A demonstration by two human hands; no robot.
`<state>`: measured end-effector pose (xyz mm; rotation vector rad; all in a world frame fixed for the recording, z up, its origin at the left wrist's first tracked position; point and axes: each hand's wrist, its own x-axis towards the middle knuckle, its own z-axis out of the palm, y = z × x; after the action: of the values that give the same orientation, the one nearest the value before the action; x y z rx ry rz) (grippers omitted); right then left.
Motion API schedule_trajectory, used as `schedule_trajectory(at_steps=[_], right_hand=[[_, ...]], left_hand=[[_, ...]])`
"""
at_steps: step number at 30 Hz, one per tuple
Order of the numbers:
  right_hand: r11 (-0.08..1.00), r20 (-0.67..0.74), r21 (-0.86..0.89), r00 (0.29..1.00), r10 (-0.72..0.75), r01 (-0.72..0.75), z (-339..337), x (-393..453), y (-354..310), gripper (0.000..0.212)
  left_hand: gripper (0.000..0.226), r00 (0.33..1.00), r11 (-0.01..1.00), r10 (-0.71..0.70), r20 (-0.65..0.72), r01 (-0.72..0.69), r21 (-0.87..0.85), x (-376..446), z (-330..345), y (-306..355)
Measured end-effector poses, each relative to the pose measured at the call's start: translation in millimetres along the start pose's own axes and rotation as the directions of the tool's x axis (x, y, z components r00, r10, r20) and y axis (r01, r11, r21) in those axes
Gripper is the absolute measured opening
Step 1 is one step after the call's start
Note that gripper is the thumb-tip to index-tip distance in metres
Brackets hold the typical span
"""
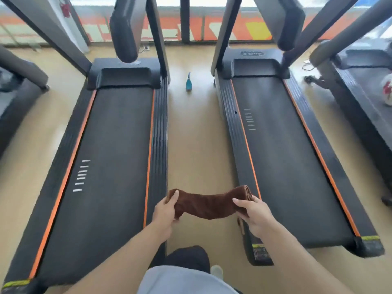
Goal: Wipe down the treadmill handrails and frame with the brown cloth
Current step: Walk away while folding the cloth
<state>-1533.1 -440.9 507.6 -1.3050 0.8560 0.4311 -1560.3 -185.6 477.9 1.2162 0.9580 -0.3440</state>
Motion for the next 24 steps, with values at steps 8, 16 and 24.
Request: schedule_trajectory(at_steps=[8, 16, 24], right_hand=[[0.861, 0.131, -0.480, 0.984, -0.121, 0.170, 104.4, 123.9, -100.5, 0.040], [0.561, 0.200, -0.793, 0.971, -0.131, 0.239, 237.2, 246.6, -234.6, 0.040], [0.238, 0.278, -0.910, 0.926, -0.256, 0.339, 338.9, 348.7, -371.7, 0.032]], left_hand=[[0.022, 0.997, 0.997, -0.019, 0.074, 0.024, -0.071, 83.3, 37.3, 69.2], [0.022, 0.999, 0.952, 0.030, 0.033, -0.039, 0.303, 219.4, 104.4, 224.1], [0.023, 0.986, 0.637, 0.158, 0.047, -0.138, 0.759, 331.0, 188.9, 382.2]])
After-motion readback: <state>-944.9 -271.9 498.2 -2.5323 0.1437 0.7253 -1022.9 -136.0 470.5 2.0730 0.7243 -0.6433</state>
